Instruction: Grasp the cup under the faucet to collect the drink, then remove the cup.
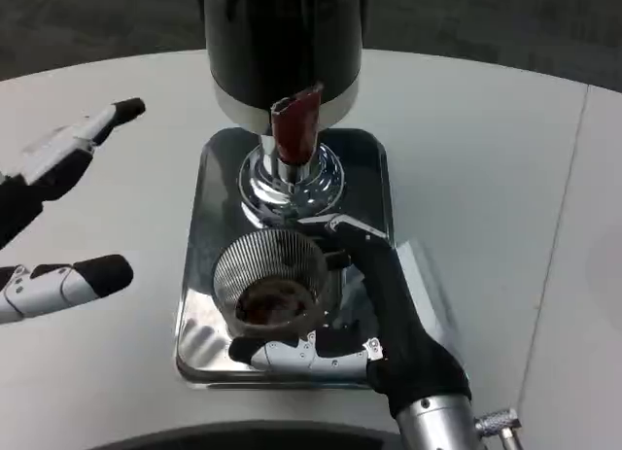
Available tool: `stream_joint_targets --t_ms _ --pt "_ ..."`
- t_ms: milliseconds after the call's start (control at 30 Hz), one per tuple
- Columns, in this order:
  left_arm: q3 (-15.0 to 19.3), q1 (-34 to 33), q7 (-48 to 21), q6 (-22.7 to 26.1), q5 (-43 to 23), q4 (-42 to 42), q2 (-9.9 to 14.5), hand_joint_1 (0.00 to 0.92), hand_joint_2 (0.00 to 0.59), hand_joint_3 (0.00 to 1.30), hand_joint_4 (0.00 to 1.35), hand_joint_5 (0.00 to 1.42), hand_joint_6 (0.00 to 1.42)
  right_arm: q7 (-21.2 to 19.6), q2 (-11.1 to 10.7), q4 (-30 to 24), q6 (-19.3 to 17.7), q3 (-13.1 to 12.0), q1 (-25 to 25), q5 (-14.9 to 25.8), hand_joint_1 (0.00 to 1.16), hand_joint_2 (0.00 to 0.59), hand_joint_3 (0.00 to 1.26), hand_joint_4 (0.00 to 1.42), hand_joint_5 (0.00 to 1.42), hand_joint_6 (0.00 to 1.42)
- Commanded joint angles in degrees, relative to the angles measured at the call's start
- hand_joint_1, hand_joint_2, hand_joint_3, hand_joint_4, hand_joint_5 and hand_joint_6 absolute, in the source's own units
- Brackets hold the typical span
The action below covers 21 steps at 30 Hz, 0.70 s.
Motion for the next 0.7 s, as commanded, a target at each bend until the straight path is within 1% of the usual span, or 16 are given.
stream_joint_targets --t_ms 33,133,233,400,533,633,700 --pt "0.8 3.6 2.5 -1.5 5.8 -0.3 2.6 0.0 0.111 0.0 0.0 0.0 0.0 1.3 0.7 -4.1 0.5 0.0 1.8 -0.1 1.14 0.132 0.66 0.87 0.92 1.28" --pt "0.6 5.2 3.9 -1.0 8.6 -1.0 3.5 0.0 0.11 0.0 0.0 0.0 0.0 2.6 0.4 -6.1 1.2 -0.5 2.8 0.0 1.14 0.132 0.67 0.87 0.92 1.28" --pt "-0.2 6.5 4.5 -0.6 10.7 -1.6 3.9 0.0 0.105 0.0 0.0 0.0 0.0 3.8 0.2 -8.2 1.7 -0.8 3.8 0.0 1.14 0.133 0.67 0.87 0.92 1.28" --pt "-1.2 8.6 5.8 1.3 14.7 -4.4 3.5 0.0 0.099 0.0 0.0 0.0 0.0 5.8 -0.1 -11.7 2.4 -0.9 5.2 -0.3 1.15 0.133 0.67 0.88 0.92 1.28" --pt "-2.0 10.8 8.1 3.4 18.3 -7.5 1.8 0.0 0.094 0.0 0.0 0.0 0.0 7.2 -0.1 -14.6 3.1 -0.8 6.7 -0.3 1.15 0.133 0.67 0.88 0.92 1.28" --pt "-2.8 12.3 11.8 3.5 21.8 -10.1 -0.3 0.0 0.091 0.0 0.0 0.0 0.0 8.3 -0.2 -16.5 3.4 -0.6 7.7 -0.5 1.15 0.133 0.67 0.88 0.92 1.28" --pt "-3.5 13.1 13.3 3.7 23.5 -11.3 -1.0 0.0 0.09 0.0 0.0 0.0 0.0 8.9 -0.1 -17.6 3.5 -0.5 8.3 -0.6 1.15 0.133 0.67 0.88 0.92 1.28"
